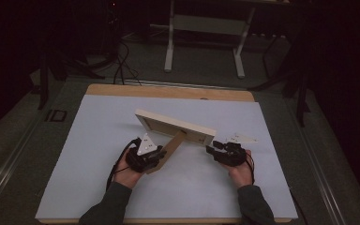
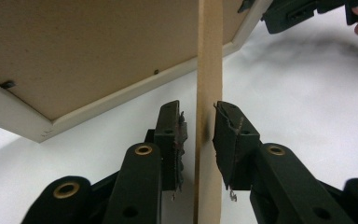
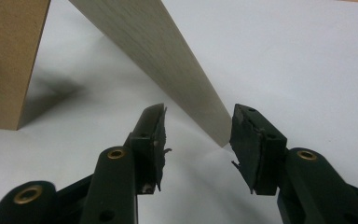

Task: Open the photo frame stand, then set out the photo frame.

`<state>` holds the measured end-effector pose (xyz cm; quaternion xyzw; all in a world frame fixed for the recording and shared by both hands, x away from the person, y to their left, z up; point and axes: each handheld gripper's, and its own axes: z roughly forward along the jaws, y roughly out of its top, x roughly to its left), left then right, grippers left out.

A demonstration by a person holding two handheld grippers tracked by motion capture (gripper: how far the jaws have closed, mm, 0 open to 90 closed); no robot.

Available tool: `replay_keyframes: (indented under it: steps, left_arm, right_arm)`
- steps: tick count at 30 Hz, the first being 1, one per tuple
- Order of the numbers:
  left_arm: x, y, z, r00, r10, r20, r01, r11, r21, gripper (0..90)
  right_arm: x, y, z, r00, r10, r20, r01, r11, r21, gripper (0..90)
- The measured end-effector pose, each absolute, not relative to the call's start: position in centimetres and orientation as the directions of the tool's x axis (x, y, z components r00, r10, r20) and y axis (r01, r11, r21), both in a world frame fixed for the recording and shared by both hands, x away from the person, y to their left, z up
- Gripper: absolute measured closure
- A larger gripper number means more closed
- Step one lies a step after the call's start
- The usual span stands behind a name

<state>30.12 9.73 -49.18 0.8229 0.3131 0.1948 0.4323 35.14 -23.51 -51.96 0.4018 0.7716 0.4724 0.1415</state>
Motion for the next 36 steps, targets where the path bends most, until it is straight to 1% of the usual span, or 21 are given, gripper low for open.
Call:
replay_keyframes:
  steps: [13, 21, 36]
  left_arm:
    - [30.1, 10.1, -48.9, 0.727, 0.686, 0.035, 0.340, -0.403, 0.849, 69.0]
    - [30.1, 10.7, -48.5, 0.721, 0.693, 0.017, 0.340, -0.376, 0.862, 68.9]
    - [30.1, 11.3, -48.1, 0.714, 0.700, -0.020, 0.348, -0.330, 0.878, 68.2]
  right_arm:
    - [35.2, -23.7, -51.9, -0.634, 0.756, 0.160, 0.484, 0.227, 0.845, 54.0]
    - [35.2, -23.6, -51.8, -0.636, 0.755, 0.160, 0.483, 0.229, 0.845, 53.8]
    - [35.1, -23.9, -51.7, -0.637, 0.756, 0.151, 0.485, 0.241, 0.841, 57.4]
